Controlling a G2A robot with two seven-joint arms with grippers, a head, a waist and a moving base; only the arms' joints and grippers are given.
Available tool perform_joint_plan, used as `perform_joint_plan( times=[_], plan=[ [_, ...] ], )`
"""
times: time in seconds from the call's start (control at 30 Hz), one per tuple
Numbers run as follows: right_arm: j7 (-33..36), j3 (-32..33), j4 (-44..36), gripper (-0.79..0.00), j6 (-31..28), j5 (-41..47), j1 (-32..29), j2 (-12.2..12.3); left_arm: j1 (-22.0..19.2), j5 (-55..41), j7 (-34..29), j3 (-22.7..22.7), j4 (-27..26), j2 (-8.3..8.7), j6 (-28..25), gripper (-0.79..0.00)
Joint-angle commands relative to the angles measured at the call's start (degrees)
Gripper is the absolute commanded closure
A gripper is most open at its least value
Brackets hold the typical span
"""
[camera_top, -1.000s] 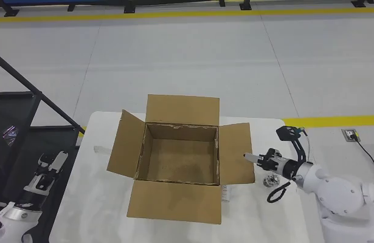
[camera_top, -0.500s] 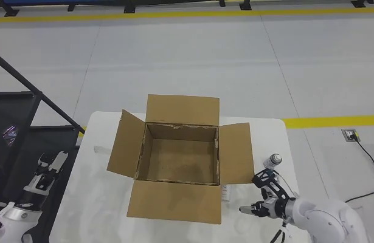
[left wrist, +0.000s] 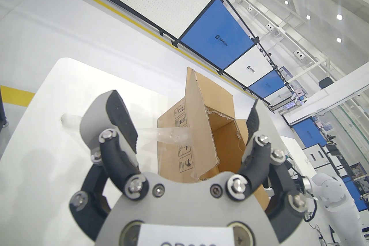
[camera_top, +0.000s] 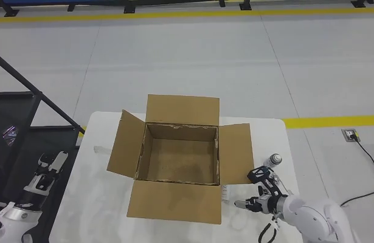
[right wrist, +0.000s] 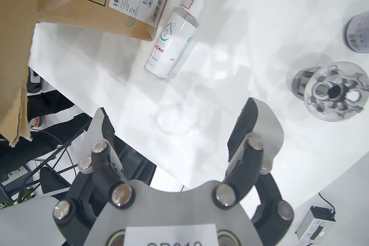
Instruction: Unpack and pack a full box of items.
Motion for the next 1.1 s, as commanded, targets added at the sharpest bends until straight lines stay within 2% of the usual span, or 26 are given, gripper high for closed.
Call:
perform_joint_plan(
  times=[0.0,0.1,0.17,0.33,0.57,0.73,1.07],
  plan=[
    [-5.11,-2.32,-0.51,-0.785,0.84,-4.16,-0.51,-0.15,0.0,0.0,0.0,0.0,0.0,0.0,0.0,-0.785],
    [-11.64,-3.58,-0.71,-0.785,5.57,-8.39,-2.64,-0.4,0.0,0.0,0.0,0.0,0.0,0.0,0.0,-0.785],
    [-14.22,-4.04,-0.76,-0.785,5.86,-8.34,-3.75,-0.47,0.0,0.0,0.0,0.0,0.0,0.0,0.0,-0.785],
    [-17.02,-5.02,-0.43,-0.785,7.52,-9.46,-5.28,-0.58,0.0,0.0,0.0,0.0,0.0,0.0,0.0,-0.785],
    [-22.34,-11.85,-1.94,-0.785,16.12,-18.49,-8.23,-1.39,0.0,0.0,0.0,0.0,0.0,0.0,0.0,-0.785],
    [-25.57,-14.13,-1.98,-0.785,17.0,-21.46,-9.83,-1.67,0.0,0.0,0.0,0.0,0.0,0.0,0.0,-0.785],
    [-25.63,-14.0,-2.09,-0.785,17.01,-21.41,-9.96,-1.66,0.0,0.0,0.0,0.0,0.0,0.0,0.0,-0.785]
  ],
)
